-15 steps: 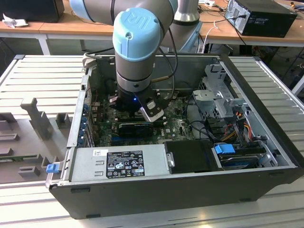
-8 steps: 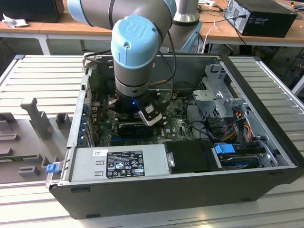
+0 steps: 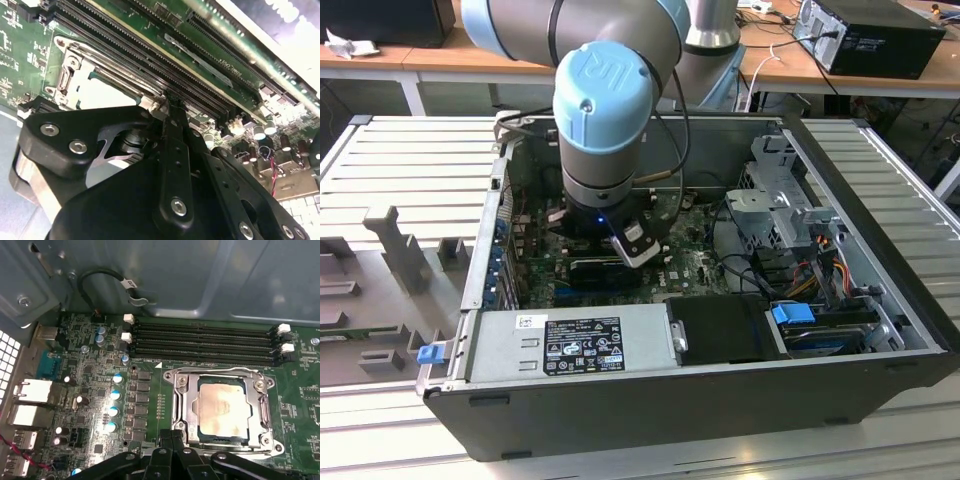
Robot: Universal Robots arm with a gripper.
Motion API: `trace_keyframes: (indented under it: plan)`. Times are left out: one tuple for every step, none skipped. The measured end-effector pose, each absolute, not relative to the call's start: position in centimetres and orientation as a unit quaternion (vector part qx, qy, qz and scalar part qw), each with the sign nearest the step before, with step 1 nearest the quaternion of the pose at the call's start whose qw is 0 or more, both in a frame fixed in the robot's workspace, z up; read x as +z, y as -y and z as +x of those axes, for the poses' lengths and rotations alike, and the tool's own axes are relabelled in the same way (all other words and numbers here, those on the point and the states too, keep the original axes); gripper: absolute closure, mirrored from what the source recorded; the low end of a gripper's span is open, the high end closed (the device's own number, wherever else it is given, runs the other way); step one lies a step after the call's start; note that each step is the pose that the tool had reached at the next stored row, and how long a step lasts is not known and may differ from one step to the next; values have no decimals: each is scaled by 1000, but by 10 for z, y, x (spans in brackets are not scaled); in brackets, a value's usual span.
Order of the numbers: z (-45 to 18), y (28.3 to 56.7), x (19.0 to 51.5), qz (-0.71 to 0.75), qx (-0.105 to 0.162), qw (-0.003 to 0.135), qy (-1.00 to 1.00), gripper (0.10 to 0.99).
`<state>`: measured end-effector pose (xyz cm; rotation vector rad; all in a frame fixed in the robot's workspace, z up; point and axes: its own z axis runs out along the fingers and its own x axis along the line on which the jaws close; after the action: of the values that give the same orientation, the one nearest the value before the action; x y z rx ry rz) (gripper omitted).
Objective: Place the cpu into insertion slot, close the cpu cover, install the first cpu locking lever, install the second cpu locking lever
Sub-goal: 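Install the second cpu locking lever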
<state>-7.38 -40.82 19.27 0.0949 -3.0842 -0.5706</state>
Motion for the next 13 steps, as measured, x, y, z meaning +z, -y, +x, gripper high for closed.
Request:
trace_keyframes:
  plan:
    - [-74, 408, 196, 30, -182, 2, 983, 980]
    - [-74, 408, 198, 30, -182, 2, 983, 980]
    - [-74, 408, 199, 30, -182, 2, 983, 980]
    - [-74, 408, 199, 30, -182, 2, 983, 980]
    - [-74, 408, 199, 30, -182, 2, 983, 980]
    - [-74, 408, 198, 30, -182, 2, 983, 980]
    - [-74, 408, 198, 30, -182, 2, 983, 980]
    - [-74, 408, 198, 30, -182, 2, 983, 980]
    - [-74, 408, 198, 30, -182, 2, 983, 980]
    - [-74, 408, 200, 30, -182, 2, 983, 980]
    - [-74, 408, 203, 30, -182, 2, 983, 980]
    - [-74, 408, 210, 30, -182, 2, 983, 980]
    - [-74, 408, 215, 30, -182, 2, 983, 980]
